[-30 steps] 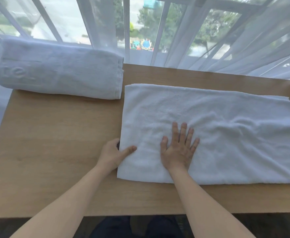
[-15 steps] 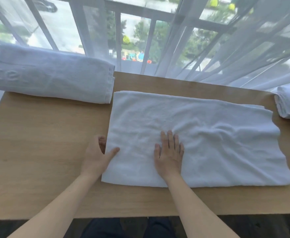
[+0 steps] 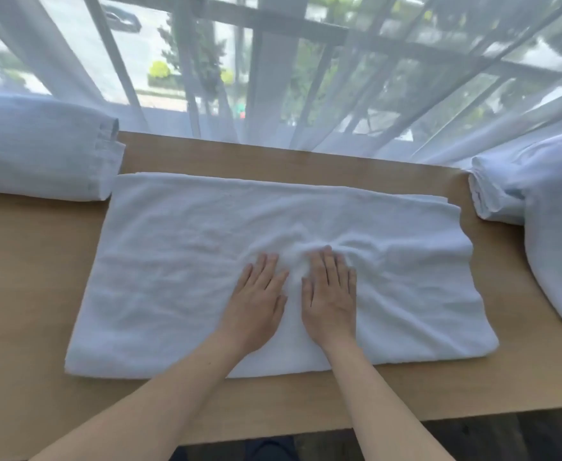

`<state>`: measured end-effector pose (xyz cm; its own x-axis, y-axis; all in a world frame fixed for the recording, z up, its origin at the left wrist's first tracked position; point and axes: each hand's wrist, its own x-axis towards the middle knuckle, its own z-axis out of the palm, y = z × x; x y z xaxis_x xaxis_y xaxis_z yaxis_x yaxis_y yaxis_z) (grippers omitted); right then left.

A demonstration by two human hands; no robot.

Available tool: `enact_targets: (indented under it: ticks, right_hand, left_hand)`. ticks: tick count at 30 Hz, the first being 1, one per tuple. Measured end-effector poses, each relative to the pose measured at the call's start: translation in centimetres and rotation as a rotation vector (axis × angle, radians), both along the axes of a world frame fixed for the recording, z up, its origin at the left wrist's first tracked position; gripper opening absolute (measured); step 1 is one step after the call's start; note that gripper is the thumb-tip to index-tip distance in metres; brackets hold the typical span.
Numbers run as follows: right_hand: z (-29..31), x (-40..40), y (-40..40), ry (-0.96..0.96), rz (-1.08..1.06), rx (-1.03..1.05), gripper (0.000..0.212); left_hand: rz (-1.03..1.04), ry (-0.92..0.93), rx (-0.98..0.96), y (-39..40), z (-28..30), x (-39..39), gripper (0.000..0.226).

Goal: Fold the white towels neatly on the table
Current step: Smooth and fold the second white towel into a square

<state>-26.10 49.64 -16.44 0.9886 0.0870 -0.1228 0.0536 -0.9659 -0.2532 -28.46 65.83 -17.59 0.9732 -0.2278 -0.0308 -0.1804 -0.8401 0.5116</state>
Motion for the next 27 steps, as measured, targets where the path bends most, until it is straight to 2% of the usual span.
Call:
enact_targets:
  ticks: [8, 10, 13, 17, 22, 27]
  right_hand:
    - [1.3, 3.0, -11.3, -0.076, -0.204, 0.085, 0.061]
    - [1.3, 3.8, -14.1, -0.096, -0.263, 0.070, 0.061]
    - [0.2, 4.0, -17.6, -0.002, -0.347, 0.024, 0.064]
    - [-1.8, 2.0, -19.2, 0.032, -0.371, -0.035, 0.066]
    - [-2.0, 2.4, -18.8, -0.026, -0.392, -0.041, 0.065]
    - [-1.2, 3.0, -19.6, -0.086, -0.399, -0.034, 0.057]
  left_hand:
    - [-0.198, 0.039, 0.183, -10.3, -1.1, 5.3, 0.079]
    - [-0.248, 0.018, 0.179, -12.2, -1.0, 7.1, 0.077]
    - [-0.279, 0.043, 0.231, -15.2, -0.5, 10.5, 0.075]
    - [-0.319, 0.055, 0.320, -19.3, -0.6, 15.1, 0.069]
    - [-0.303, 0.095, 0.279, -24.3, -0.4, 21.0, 0.071]
    - [-0.135, 0.079, 0.009, -29.0, 0.1, 25.7, 0.069]
